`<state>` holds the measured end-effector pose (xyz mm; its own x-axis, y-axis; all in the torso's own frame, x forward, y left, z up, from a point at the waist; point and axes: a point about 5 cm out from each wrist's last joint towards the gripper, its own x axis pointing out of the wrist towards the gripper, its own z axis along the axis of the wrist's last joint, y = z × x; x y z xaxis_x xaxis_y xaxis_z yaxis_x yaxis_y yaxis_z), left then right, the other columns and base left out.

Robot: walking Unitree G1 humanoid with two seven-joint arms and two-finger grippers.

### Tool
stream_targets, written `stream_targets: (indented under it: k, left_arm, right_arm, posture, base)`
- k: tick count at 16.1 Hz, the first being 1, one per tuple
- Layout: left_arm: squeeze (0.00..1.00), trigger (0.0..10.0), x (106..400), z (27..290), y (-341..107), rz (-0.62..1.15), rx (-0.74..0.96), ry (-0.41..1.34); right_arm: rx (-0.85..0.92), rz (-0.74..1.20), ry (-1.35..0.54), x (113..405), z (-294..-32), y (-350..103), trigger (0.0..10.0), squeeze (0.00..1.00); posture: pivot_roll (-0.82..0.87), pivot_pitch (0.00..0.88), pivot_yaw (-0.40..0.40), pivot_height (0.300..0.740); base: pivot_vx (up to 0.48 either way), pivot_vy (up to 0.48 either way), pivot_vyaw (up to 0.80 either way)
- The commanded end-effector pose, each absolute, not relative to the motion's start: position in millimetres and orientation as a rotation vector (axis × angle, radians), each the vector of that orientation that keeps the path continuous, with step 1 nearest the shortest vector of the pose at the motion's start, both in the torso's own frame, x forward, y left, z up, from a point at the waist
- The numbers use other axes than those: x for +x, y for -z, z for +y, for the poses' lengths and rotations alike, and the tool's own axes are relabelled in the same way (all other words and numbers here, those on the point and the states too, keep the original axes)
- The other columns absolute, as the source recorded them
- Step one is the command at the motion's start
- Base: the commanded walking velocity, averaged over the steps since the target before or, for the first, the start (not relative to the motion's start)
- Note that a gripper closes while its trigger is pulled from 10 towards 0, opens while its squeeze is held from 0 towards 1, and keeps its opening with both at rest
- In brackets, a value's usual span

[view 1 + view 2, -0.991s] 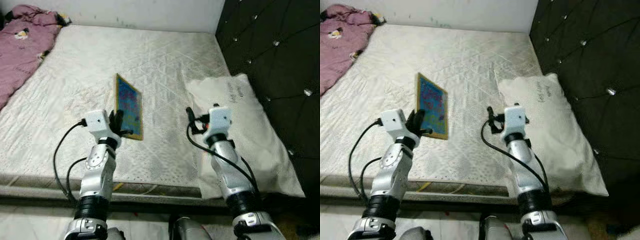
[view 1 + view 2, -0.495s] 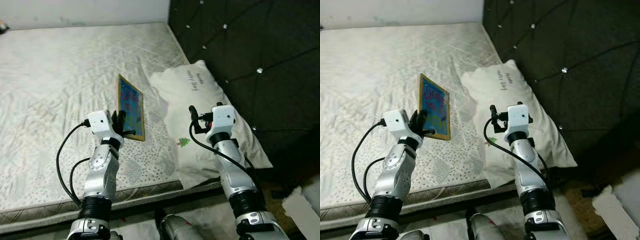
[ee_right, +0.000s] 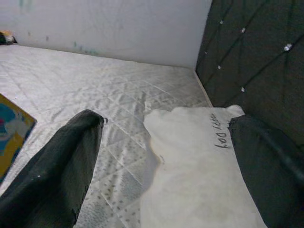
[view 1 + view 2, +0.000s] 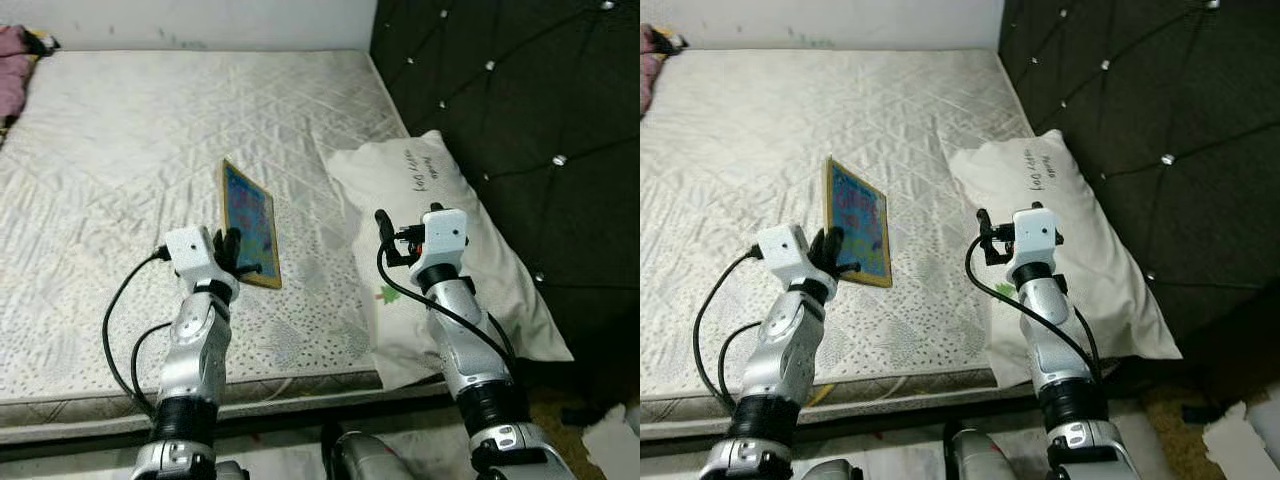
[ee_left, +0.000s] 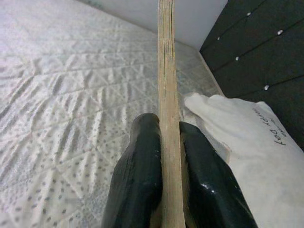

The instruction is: Clean up the room

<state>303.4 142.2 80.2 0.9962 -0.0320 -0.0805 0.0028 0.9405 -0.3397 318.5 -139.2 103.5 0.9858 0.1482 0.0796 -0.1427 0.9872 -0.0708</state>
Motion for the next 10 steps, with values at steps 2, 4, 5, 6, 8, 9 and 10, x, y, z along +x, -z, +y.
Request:
stream_targets:
  k: [2,4,5,6,8,9,10]
  left_arm:
    - [0.00,10.0,298.4,146.6,-93.8,0.038,-0.353,0.043]
    - [0.00,10.0,286.8,155.2,-96.7,0.024,-0.361,0.021]
    - [0.00,10.0,282.2,158.0,-98.0,0.014,-0.340,0.013]
    - [0.00,10.0,276.6,161.2,-99.1,-0.004,-0.296,0.007]
    - [0.00,10.0,266.1,168.4,-101.2,-0.023,-0.218,-0.012]
    - [0.00,10.0,261.7,171.1,-101.9,-0.016,-0.208,-0.018]
    - [0.00,10.0,260.9,172.1,-101.8,-0.014,-0.209,-0.023]
  right_arm:
    - [-0.050,-0.098,-0.147,310.8,-142.4,-109.1,10.0,0.00]
    - [-0.031,-0.098,-0.147,299.6,-143.4,-110.8,10.0,0.00]
    - [-0.027,-0.099,-0.148,295.7,-143.2,-110.9,10.0,0.00]
    - [-0.032,-0.100,-0.155,292.1,-142.1,-110.1,10.0,0.00]
    - [-0.038,-0.108,-0.155,289.5,-141.6,-112.3,10.0,0.00]
    - [-0.044,-0.110,-0.156,286.8,-141.3,-114.2,10.0,0.00]
    - [-0.044,-0.108,-0.157,285.9,-141.2,-114.2,10.0,0.00]
  posture:
    - [-0.01,0.062,-0.022,0.740]
    - [0.00,0.071,-0.024,0.740]
    - [0.00,0.079,-0.025,0.740]
    - [0.00,0.079,-0.025,0.740]
    - [0.00,0.100,-0.026,0.740]
    - [0.00,0.102,-0.027,0.740]
    - [0.00,0.103,-0.028,0.740]
  base:
    - [0.000,0.000,0.00]
    - [0.000,0.000,0.00]
    - [0.000,0.000,0.00]
    - [0.000,0.000,0.00]
    - [0.000,0.000,0.00]
    - [0.000,0.000,0.00]
    - [0.000,0.000,0.00]
